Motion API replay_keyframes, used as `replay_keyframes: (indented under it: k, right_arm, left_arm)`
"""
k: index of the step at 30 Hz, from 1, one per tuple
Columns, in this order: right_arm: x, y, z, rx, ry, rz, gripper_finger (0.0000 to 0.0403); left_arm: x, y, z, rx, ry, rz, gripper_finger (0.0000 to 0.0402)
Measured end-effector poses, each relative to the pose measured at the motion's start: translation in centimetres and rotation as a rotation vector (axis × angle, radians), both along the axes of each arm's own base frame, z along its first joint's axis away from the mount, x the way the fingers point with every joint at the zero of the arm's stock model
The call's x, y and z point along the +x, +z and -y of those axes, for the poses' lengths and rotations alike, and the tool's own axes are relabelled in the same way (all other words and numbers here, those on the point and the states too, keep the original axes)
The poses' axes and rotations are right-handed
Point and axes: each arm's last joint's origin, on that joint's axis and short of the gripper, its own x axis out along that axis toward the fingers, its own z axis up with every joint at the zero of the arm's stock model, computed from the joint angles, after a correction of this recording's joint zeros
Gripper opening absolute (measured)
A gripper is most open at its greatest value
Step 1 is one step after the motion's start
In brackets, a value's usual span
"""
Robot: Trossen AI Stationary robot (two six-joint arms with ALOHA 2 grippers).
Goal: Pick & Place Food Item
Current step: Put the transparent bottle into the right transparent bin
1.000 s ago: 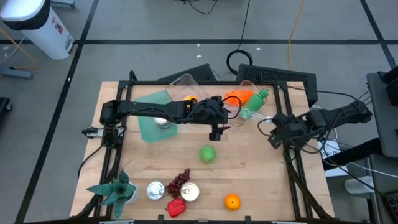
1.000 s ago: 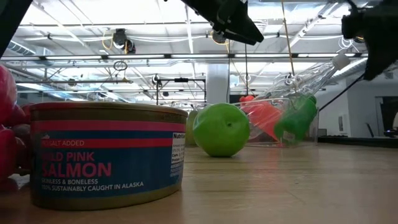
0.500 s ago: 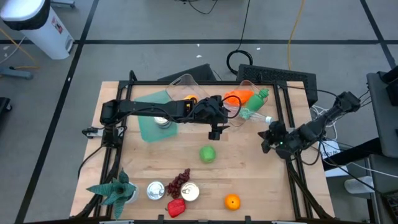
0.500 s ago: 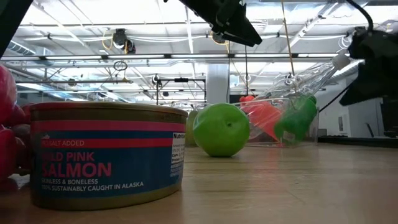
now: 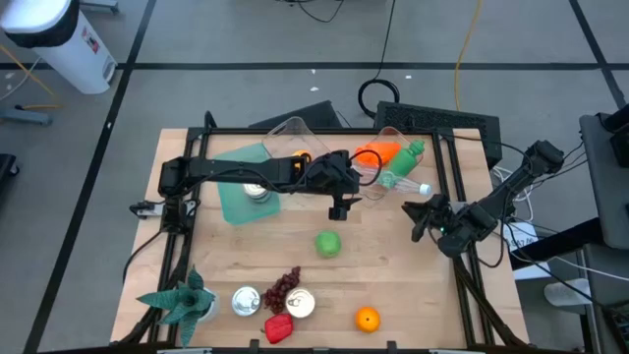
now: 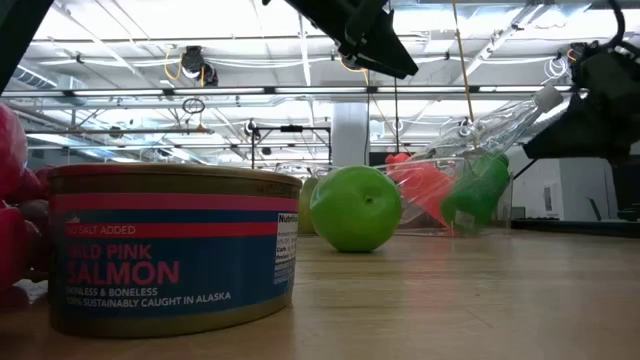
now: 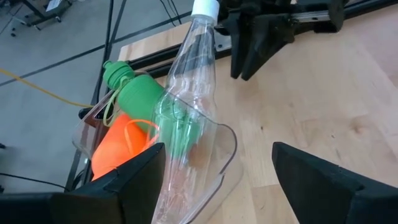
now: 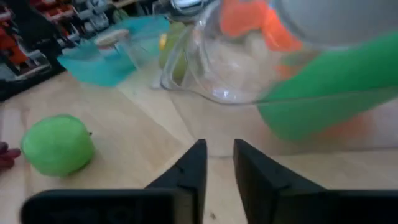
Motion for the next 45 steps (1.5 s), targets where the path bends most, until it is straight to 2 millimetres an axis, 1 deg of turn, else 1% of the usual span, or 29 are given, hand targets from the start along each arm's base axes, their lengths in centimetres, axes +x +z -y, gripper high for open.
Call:
replay_keyframes:
  k: [9, 13, 20, 25, 30, 34, 45]
  right_arm:
    - [0.0, 0.4, 0.2, -0.055, -0.09, 0.102, 0.0169]
    - [0.4, 1.0, 0.0, -0.132, -0.122, 0.143, 0.019]
    - [1.4, 3.1, -0.7, -0.286, -0.146, 0.135, 0.0183]
    - [2.1, 4.9, -0.7, -0.379, -0.165, 0.091, 0.0176]
    - [2.7, 6.2, -0.4, -0.42, -0.11, 0.085, 0.0184]
    - [3.0, 6.4, 0.0, -0.446, -0.111, 0.066, 0.0186]
    - [3.4, 5.5, -0.1, -0.477, -0.109, 0.012, 0.0158]
  left_arm:
    - [-0.1, -0.2, 0.0, -0.023, 0.003, -0.016, 0.0296]
    - [-0.3, -0.4, 0.1, -0.032, -0.004, -0.047, 0.0296]
    - [-0.5, -0.8, 0.0, -0.047, 0.003, -0.092, 0.0296]
    - [-0.6, -0.8, -0.1, -0.048, 0.008, -0.095, 0.0296]
    - [-0.6, -0.8, -0.8, -0.11, 0.004, -0.088, 0.0296]
    - [-0.7, -0.8, -1.3, -0.153, -0.003, -0.085, 0.0296]
    - [-0.7, -0.8, -1.2, -0.153, -0.011, -0.085, 0.0296]
